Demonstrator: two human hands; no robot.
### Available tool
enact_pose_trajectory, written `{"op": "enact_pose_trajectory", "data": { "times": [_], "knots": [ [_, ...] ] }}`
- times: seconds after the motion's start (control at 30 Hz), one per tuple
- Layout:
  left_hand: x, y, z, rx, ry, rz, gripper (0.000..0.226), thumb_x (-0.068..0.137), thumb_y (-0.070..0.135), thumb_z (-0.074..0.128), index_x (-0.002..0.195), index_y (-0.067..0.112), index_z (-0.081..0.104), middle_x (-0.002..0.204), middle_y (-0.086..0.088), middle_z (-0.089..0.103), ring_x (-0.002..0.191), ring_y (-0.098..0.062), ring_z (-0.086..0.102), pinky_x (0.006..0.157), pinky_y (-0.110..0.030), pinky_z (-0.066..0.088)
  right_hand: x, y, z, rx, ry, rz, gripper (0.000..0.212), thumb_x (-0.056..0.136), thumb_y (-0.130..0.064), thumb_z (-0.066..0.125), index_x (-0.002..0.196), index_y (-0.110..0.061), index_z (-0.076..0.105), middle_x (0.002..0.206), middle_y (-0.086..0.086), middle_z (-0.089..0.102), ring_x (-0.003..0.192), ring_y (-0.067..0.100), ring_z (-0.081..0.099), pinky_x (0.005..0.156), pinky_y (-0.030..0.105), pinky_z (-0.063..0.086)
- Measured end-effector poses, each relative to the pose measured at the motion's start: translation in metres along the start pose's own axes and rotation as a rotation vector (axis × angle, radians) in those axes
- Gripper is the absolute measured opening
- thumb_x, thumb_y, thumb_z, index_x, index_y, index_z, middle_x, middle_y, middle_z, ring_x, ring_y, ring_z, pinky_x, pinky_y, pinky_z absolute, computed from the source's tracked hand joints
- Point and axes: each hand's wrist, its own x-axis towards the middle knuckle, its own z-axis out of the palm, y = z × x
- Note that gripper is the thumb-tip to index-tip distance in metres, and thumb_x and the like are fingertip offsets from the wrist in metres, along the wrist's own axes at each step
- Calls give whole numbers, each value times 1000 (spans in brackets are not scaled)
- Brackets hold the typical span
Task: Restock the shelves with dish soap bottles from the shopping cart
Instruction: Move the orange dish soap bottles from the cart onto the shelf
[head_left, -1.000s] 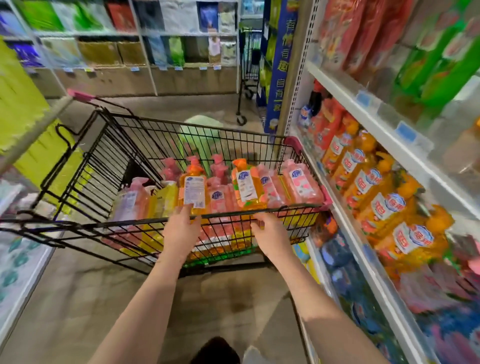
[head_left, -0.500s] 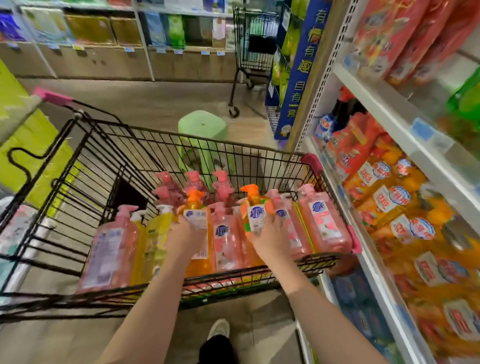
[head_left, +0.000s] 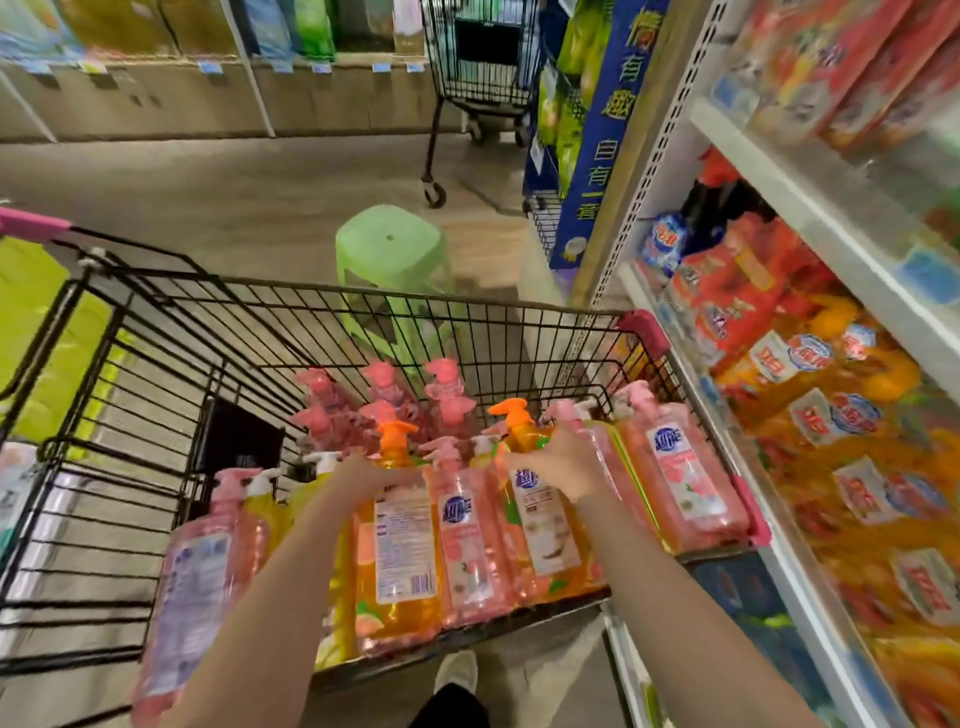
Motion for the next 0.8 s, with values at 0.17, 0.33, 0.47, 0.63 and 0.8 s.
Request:
{"op": "enact_pose_trajectory", "data": {
  "times": [0.17, 0.33, 0.47, 0.63, 0.8],
  "knots": [
    [5, 1, -8, 37, -135, -13, 114, 45, 67, 82, 129, -4, 50, 119, -23, 61, 105, -37, 62, 73, -42, 52, 10, -9, -3, -131, -98, 45, 82, 60, -55, 82, 117, -3, 55, 117, 7, 58, 114, 26, 55, 90, 33, 47],
    [1, 0, -13, 112, -159, -7, 113, 57, 68, 76, 146, 17, 29, 145, -9, 41, 124, -28, 47, 90, -38, 50, 13, -17, 3, -142, -95, 42, 47, 56, -48, 84, 61, -19, 48, 82, 1, 68, 80, 19, 68, 65, 29, 52],
    [-2, -4, -6, 91, -112, 25, 108, 60, 65, 76, 142, 9, 34, 132, -8, 49, 109, -24, 53, 82, -35, 50, 4, -21, 7, -121, -93, 15, 41, 60, -37, 85, 61, -20, 48, 70, -4, 62, 65, 13, 60, 59, 27, 51],
    [-13, -16, 1, -8, -74, 2, 61, 65, 57, 77, 94, 8, 58, 93, -4, 58, 78, -18, 54, 79, -37, 52, -2, -19, 6, -48, -111, 16, 36, 64, -31, 85, 71, -16, 53, 69, -4, 57, 62, 10, 57, 60, 24, 50],
    [-31, -21, -5, -126, 1, 33, 91, 41, 68, 77, 110, 11, 61, 104, -6, 65, 88, -22, 63, 76, -37, 54, -21, -28, -1, -31, -78, 12, 48, 67, -32, 84, 95, -9, 52, 75, -5, 50, 70, 9, 55, 66, 26, 49]
  ]
}}
